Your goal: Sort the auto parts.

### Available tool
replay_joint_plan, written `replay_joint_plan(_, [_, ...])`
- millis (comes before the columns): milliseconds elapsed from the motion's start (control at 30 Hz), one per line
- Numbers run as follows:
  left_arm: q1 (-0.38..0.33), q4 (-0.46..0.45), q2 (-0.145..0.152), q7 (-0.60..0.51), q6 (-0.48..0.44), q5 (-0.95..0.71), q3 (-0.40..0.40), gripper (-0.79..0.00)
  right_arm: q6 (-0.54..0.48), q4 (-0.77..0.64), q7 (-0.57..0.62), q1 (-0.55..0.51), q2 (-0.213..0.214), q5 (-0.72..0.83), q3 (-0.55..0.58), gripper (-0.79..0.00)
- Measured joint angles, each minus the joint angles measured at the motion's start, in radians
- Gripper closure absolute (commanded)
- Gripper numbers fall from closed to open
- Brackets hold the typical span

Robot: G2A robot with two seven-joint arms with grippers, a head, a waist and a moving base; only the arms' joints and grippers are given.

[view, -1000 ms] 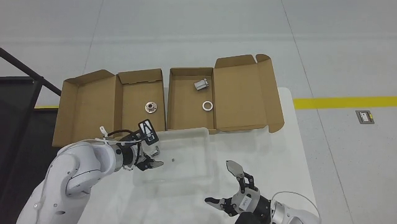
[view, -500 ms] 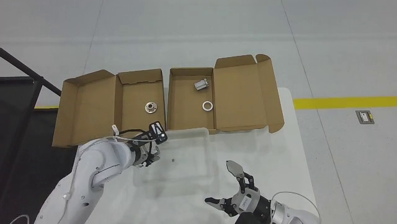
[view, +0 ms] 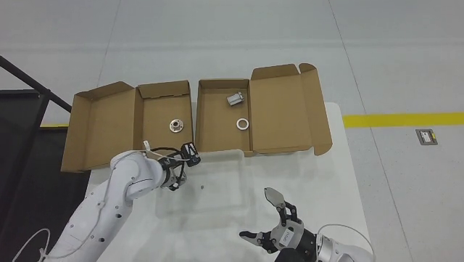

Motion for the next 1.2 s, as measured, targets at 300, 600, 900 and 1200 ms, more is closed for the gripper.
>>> replay_joint_plan(300, [-0.045,0.096,-0.022,0.029,-0.001,0.029,0.075,-0.357,0.0,0.0,0.0,0.0,0.0,0.0,0.0,-0.785])
replay_joint_plan(600, [-0.093,0.182,-0.052,0.048,0.033,0.043,0.146,-0.342,0.0,0.0,0.0,0.0,0.0,0.0,0.0,-0.785])
replay_joint_plan(900, [-0.115,0.227,-0.067,0.063,0.058,0.058,0.167,-0.185,0.0,0.0,0.0,0.0,0.0,0.0,0.0,-0.785])
replay_joint_plan(1200, [-0.113,0.229,-0.069,0.047,0.053,0.063,0.165,0.0,0.0,0.0,0.0,0.0,0.0,0.0,0.0,-0.785])
